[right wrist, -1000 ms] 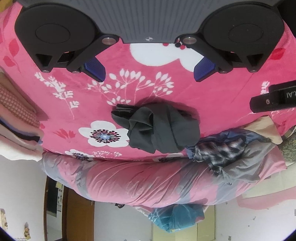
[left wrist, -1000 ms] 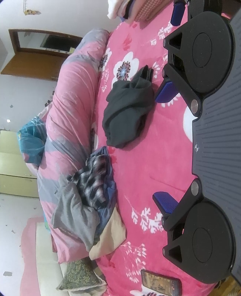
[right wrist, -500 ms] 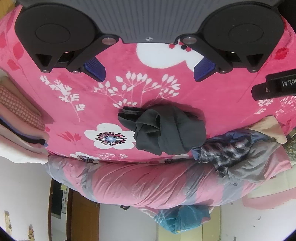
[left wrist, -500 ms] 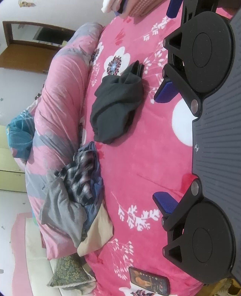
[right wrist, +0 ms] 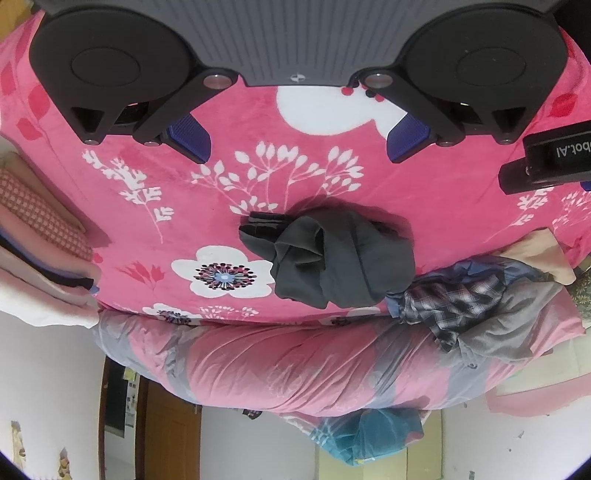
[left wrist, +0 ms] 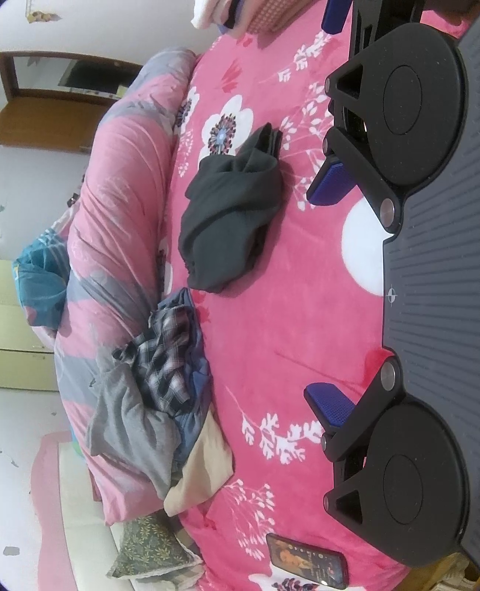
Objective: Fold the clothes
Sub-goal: 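Move both grippers toward the crumpled dark grey shorts on the bed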
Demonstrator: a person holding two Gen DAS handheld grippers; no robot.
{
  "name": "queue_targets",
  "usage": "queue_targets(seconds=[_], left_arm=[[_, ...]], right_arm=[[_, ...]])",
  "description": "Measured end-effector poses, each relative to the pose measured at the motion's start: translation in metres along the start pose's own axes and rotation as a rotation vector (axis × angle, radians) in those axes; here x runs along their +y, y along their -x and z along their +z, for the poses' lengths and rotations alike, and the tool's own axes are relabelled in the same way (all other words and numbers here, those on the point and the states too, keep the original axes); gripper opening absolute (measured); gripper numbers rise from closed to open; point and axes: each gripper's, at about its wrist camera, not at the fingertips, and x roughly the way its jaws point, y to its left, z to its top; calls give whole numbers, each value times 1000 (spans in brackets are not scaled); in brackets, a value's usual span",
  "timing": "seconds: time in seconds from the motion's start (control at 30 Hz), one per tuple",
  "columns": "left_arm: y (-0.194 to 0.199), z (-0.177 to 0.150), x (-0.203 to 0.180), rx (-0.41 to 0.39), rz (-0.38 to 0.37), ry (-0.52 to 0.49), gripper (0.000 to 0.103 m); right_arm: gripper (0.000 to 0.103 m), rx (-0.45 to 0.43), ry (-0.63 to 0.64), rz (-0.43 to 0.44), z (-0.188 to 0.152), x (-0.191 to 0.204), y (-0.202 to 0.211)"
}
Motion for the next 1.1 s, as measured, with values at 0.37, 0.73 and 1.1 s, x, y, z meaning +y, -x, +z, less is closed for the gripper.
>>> queue_targets(seconds=[0.37, 0.73, 1.1], left_arm=[[-1, -2, -2, 8, 5, -12, 103], [-4, -2, -1, 18, 9, -13, 103], [-10, -1, -1, 25, 11, -15, 103]], right_arm=[[103, 2, 2, -1, -1, 0, -1], [103, 7, 3, -4, -1, 1, -3], [103, 14, 1, -4, 0, 1, -9]])
